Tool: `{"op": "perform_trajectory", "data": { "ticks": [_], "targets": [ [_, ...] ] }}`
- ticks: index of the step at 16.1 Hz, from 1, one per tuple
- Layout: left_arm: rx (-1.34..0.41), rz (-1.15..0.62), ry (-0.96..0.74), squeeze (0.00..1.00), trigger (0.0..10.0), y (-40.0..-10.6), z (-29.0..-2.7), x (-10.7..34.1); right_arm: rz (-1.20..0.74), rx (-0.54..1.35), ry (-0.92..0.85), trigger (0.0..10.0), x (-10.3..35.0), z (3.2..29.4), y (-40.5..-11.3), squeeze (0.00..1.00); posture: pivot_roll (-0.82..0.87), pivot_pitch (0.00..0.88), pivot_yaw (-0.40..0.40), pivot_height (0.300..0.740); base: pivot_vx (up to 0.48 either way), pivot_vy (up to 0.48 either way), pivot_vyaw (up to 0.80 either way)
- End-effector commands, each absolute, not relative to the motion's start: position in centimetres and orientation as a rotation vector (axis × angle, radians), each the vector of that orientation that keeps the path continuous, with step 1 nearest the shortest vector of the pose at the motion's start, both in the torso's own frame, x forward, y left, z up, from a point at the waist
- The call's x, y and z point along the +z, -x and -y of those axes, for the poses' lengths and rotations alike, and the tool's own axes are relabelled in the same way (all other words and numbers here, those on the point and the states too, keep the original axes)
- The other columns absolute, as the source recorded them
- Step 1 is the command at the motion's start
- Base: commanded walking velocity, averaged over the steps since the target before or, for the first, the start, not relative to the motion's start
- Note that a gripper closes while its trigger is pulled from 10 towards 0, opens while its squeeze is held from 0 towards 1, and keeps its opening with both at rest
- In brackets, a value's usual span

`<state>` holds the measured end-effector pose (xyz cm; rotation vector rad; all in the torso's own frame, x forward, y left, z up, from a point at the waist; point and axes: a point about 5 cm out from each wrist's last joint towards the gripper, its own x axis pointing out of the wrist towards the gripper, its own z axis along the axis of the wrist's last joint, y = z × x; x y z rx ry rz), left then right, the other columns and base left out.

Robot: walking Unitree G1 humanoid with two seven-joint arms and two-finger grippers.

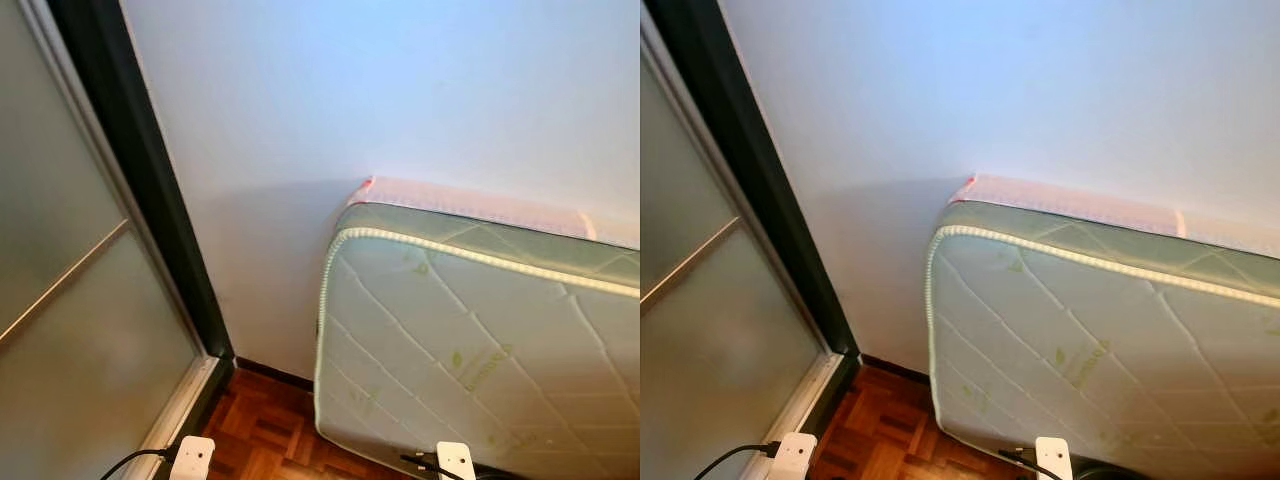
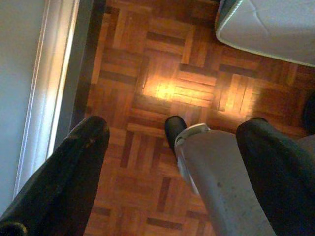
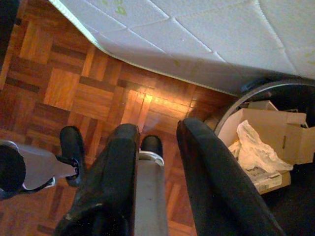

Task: Clean up the room

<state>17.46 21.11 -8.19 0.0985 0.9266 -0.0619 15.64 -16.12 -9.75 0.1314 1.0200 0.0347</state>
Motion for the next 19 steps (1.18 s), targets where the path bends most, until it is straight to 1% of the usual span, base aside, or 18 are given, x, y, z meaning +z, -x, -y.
{"op": "perform_trajectory", "data": {
  "ticks": [1,7,10,12,13,17,19],
  "targets": [
    [-0.060,-0.948,-0.090,0.00,10.0,-17.2,-21.0,-8.4,-1.040,0.037,-0.118,10.0,-9.9,16.4,-15.2,0.00,0.10,0.000,-0.047,0.740,0.000,0.000,-0.65],
    [-0.047,-0.939,-0.080,0.00,10.0,-17.7,-21.0,-8.2,-1.046,-0.004,-0.115,10.0,-9.8,18.2,-15.1,0.00,0.10,0.000,-0.055,0.740,0.000,0.000,-0.64],
    [-0.067,-0.931,-0.099,0.00,10.0,-17.9,-21.0,-8.0,-1.041,-0.008,-0.117,10.0,-9.7,18.4,-15.3,0.00,0.10,0.000,-0.058,0.740,0.000,0.000,-0.64],
    [-0.062,-0.922,-0.096,0.00,10.0,-18.1,-21.0,-8.0,-1.036,-0.005,-0.116,10.0,-9.6,18.5,-15.6,0.00,0.10,0.002,-0.060,0.740,0.000,-0.480,-0.64],
    [-0.045,-0.923,-0.077,0.00,10.0,-18.1,-21.0,-8.0,-1.035,-0.004,-0.115,10.0,-9.6,18.5,-15.6,0.00,0.10,0.000,-0.061,0.740,0.000,0.000,-0.64],
    [-0.041,-0.918,-0.085,0.00,10.0,-18.4,-21.2,-7.8,-1.045,0.015,-0.125,10.0,-10.0,16.1,-15.2,0.00,0.10,0.006,-0.060,0.740,0.000,0.000,-0.63],
    [-0.027,-0.908,-0.063,0.00,10.0,-18.5,-21.2,-7.7,-1.048,0.033,-0.136,10.0,-10.0,14.1,-15.3,0.00,0.10,0.009,-0.057,0.740,0.000,0.000,-0.63]
  ]
}}
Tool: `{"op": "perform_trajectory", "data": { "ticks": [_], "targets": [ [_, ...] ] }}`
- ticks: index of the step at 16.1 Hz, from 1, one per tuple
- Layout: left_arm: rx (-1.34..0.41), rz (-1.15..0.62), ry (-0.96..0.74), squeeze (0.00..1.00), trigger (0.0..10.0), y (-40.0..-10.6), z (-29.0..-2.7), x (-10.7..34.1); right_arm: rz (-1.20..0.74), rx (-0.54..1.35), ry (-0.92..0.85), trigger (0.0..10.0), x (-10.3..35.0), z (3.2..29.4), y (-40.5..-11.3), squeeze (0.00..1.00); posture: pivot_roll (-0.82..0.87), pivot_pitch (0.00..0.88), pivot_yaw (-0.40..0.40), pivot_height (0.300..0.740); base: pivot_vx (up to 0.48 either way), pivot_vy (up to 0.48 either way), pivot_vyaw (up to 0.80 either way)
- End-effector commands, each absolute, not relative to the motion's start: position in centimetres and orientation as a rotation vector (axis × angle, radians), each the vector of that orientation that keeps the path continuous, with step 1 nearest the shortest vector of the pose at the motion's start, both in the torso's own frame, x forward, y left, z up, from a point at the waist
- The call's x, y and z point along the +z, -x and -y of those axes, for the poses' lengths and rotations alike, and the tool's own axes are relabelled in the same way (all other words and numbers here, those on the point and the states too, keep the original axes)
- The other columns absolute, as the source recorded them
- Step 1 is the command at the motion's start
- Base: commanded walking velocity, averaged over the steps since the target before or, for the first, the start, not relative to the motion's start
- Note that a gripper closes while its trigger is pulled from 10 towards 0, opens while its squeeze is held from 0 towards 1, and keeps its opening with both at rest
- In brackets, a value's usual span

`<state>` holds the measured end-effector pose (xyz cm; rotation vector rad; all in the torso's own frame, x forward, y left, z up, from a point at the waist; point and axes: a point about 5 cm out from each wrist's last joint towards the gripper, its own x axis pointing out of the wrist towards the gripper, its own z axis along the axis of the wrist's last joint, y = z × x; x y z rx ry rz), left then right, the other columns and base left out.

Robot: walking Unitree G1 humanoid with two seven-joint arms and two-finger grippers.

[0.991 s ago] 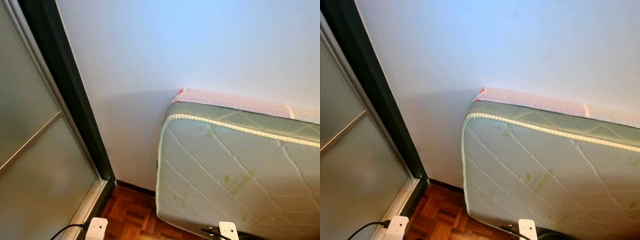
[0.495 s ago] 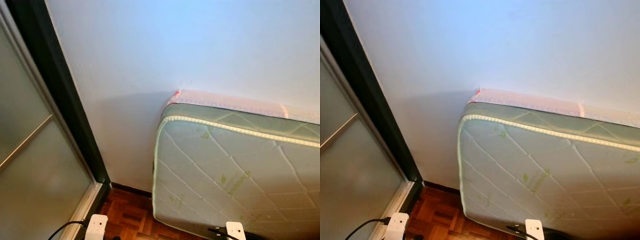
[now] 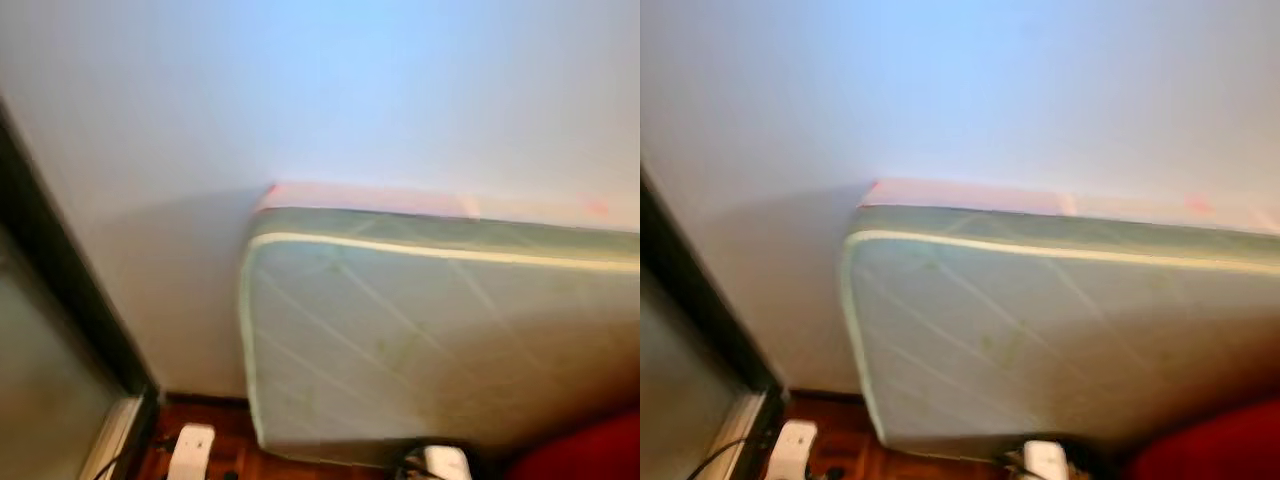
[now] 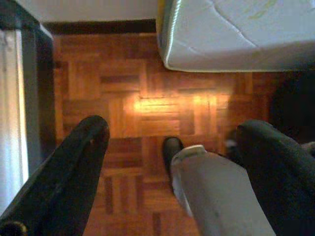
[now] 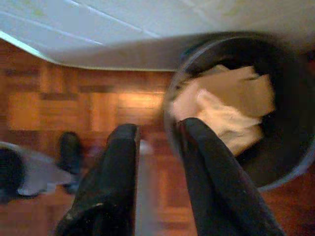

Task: Clean up the room

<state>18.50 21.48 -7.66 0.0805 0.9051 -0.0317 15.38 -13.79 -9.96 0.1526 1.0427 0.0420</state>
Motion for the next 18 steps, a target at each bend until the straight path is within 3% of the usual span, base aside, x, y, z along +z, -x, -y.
{"op": "perform_trajectory", "data": {
  "ticks": [1,7,9,12,18],
  "targets": [
    [-0.027,-0.908,-0.065,0.00,10.0,-18.5,-21.3,-7.7,-1.047,0.037,-0.138,10.0,-10.0,13.7,-15.3,0.00,0.10,0.009,-0.056,0.740,0.000,0.000,-0.62],
    [-0.029,-0.903,-0.066,0.00,10.0,-18.7,-21.4,-7.6,-1.030,0.045,-0.147,10.0,-9.7,12.6,-16.1,0.00,0.10,0.010,-0.050,0.740,0.000,0.000,-0.63],
    [-0.031,-0.902,-0.065,0.00,10.0,-18.7,-21.4,-7.6,-1.024,0.038,-0.145,10.0,-9.6,13.4,-16.3,0.00,0.10,0.011,-0.051,0.740,0.000,0.000,-0.63],
    [-0.063,-0.902,-0.103,0.00,10.0,-18.7,-21.3,-7.6,-1.036,0.010,-0.139,10.0,-10.0,16.9,-14.8,0.00,0.10,0.010,-0.054,0.740,0.000,-0.296,-0.62],
    [-0.027,-0.897,-0.054,0.00,10.0,-18.6,-21.3,-7.6,-1.050,-0.011,-0.130,10.0,-10.1,18.8,-14.1,0.00,0.09,0.016,-0.057,0.740,0.000,-0.080,-0.62]
  ]
}}
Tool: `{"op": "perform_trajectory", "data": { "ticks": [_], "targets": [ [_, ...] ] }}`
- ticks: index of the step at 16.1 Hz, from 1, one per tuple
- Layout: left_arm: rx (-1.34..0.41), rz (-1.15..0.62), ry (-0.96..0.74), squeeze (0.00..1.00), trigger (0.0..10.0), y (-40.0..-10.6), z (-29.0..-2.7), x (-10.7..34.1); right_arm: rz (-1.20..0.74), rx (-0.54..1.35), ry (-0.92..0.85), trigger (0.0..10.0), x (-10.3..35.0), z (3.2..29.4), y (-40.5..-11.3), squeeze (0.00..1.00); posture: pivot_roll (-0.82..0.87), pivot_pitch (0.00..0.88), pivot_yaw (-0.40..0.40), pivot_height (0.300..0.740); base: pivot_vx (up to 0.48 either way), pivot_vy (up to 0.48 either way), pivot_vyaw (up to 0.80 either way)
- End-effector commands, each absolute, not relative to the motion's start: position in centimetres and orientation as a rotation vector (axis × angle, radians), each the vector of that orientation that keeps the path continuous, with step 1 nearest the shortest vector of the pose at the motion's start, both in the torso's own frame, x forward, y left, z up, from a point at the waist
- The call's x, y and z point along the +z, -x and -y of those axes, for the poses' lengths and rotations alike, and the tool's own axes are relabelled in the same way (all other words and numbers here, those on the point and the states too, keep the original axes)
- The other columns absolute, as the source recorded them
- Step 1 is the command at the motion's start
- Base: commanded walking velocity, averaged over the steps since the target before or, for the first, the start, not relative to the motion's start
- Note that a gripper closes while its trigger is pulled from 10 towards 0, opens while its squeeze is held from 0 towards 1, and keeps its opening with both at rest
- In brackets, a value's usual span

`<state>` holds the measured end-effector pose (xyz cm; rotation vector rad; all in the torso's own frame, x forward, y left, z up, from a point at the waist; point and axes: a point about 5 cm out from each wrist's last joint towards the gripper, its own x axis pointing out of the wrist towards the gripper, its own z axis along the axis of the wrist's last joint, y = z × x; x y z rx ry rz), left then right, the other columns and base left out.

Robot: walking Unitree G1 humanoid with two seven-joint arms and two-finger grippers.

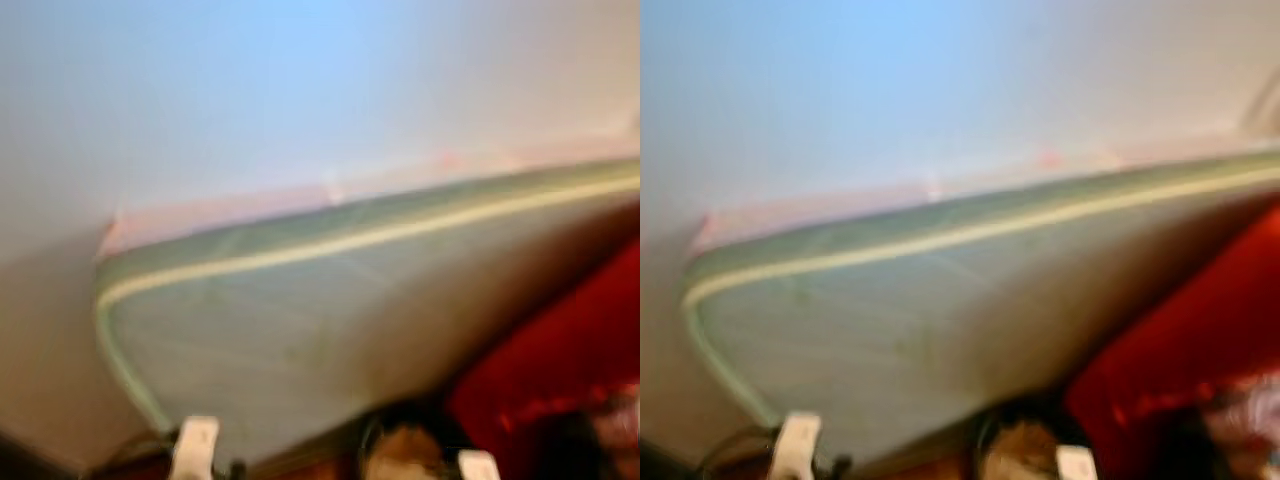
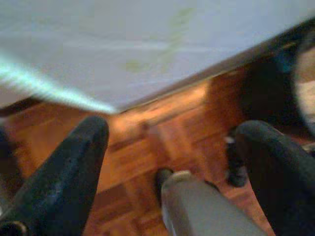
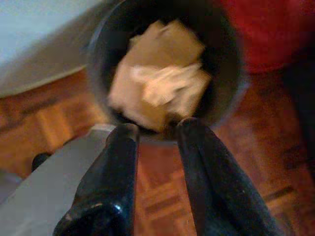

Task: Clean up the room

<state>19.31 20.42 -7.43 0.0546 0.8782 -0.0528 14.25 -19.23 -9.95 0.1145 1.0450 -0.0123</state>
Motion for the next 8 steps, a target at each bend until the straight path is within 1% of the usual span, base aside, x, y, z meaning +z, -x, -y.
{"op": "perform_trajectory", "data": {
  "ticks": [1,5,8],
  "targets": [
    [-0.027,-0.897,-0.054,0.00,10.0,-18.6,-21.3,-7.6,-1.050,-0.011,-0.130,10.0,-10.1,18.8,-14.1,0.00,0.09,0.016,-0.057,0.740,0.000,0.000,-0.62],
    [-0.024,-0.894,-0.051,0.00,10.0,-18.6,-21.3,-7.6,-1.048,0.019,-0.133,10.0,-10.1,16.8,-14.8,0.00,0.09,0.021,-0.061,0.740,0.000,0.000,-0.62],
    [-0.023,-0.894,-0.049,0.00,10.0,-18.5,-21.3,-7.7,-1.046,0.053,-0.135,10.0,-10.0,13.9,-15.2,0.00,0.09,0.013,-0.062,0.740,0.000,0.000,-0.61]
  ]
}}
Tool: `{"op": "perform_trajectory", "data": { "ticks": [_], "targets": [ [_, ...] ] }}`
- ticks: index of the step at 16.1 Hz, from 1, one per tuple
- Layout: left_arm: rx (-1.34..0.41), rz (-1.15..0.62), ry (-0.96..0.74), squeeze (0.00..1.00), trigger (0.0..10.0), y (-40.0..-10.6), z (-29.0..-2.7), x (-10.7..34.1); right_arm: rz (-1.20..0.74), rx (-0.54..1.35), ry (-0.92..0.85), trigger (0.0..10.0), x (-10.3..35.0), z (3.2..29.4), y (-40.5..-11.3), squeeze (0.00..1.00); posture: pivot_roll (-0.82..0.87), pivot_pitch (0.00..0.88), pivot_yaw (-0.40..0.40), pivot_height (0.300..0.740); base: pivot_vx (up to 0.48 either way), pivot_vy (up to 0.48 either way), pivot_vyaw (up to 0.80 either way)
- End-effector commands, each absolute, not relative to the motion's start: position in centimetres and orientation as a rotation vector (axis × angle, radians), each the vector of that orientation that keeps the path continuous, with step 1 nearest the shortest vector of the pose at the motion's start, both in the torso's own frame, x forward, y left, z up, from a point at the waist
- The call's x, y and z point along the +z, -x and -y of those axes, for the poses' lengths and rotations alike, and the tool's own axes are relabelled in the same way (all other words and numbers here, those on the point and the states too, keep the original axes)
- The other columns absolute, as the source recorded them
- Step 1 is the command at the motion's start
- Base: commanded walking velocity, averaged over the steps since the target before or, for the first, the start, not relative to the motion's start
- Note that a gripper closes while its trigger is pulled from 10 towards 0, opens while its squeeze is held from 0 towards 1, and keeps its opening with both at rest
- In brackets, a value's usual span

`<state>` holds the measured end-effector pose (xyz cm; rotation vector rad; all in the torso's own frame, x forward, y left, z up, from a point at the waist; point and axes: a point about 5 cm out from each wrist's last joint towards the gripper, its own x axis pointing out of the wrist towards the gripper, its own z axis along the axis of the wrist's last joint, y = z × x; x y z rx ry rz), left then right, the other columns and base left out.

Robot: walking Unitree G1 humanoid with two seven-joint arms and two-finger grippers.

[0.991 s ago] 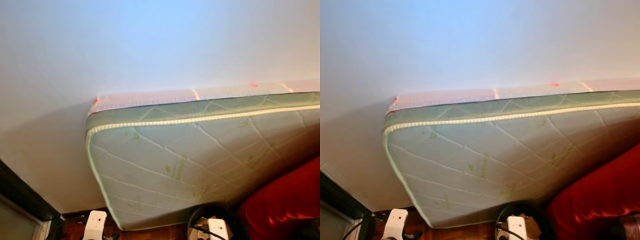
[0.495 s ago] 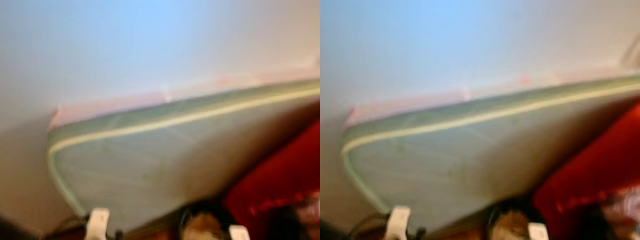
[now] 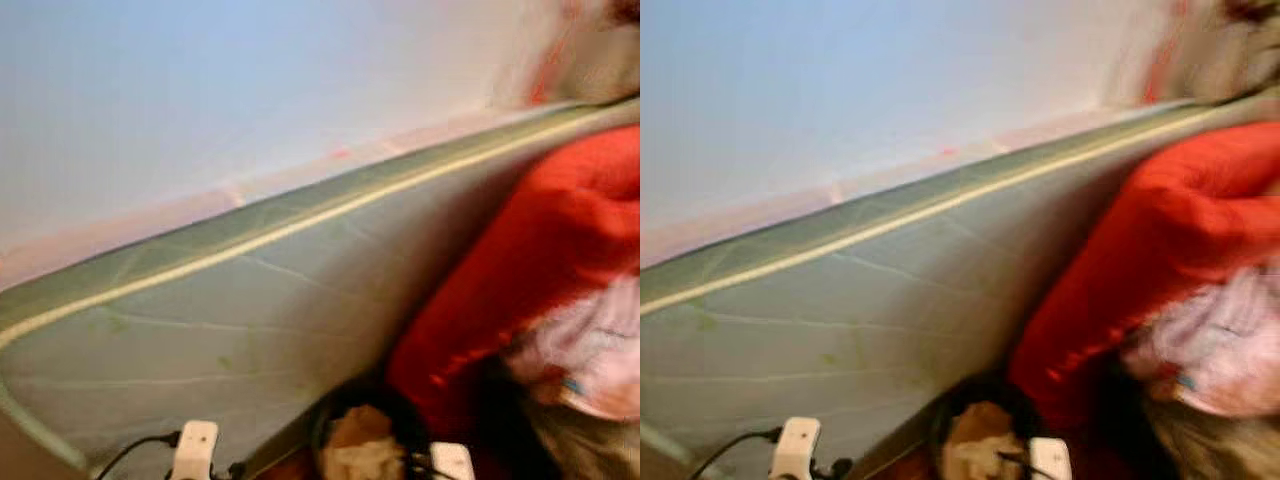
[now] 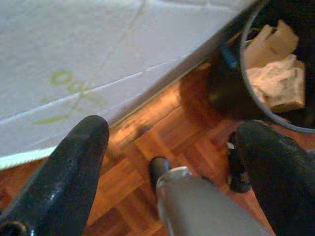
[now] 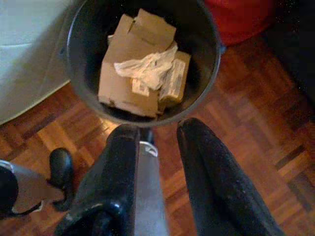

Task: Clean up the room

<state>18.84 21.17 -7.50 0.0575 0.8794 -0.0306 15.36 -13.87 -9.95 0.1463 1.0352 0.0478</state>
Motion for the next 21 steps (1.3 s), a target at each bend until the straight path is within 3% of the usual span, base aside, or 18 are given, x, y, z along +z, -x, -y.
{"op": "perform_trajectory", "data": {
  "ticks": [1,5,8,12,18,21],
  "targets": [
    [-0.025,-0.898,-0.053,0.00,10.0,-18.3,-21.3,-7.7,-1.050,0.063,-0.137,10.0,-10.0,12.9,-15.2,0.00,0.09,0.000,-0.060,0.740,0.000,0.000,-0.61],
    [-0.013,-0.893,-0.043,0.00,10.0,-18.1,-21.4,-7.8,-1.069,0.079,-0.119,10.0,-10.2,13.0,-14.7,0.00,0.09,0.000,-0.063,0.740,0.000,0.000,-0.61],
    [-0.029,-0.867,-0.062,0.00,10.0,-19.2,-21.6,-7.2,-1.045,0.008,-0.135,10.0,-10.2,16.7,-14.2,0.00,0.08,0.000,-0.050,0.740,0.000,0.000,-0.39],
    [-0.050,-0.857,-0.047,0.00,10.0,-19.3,-21.3,-7.2,-1.059,-0.052,-0.117,10.0,-10.3,18.8,-13.3,0.00,0.08,0.000,-0.043,0.740,0.000,-0.366,0.00],
    [-0.045,-0.843,-0.048,0.00,10.0,-19.6,-21.6,-6.9,-1.048,-0.044,-0.114,10.0,-10.0,18.4,-14.5,0.00,0.09,0.017,-0.042,0.740,0.000,-0.395,-0.54],
    [-0.045,-0.843,-0.046,0.00,10.0,-19.7,-21.6,-6.9,-1.027,-0.057,-0.131,10.0,-9.9,18.3,-14.9,0.00,0.09,0.023,-0.043,0.740,0.000,-0.400,0.00]
  ]
}}
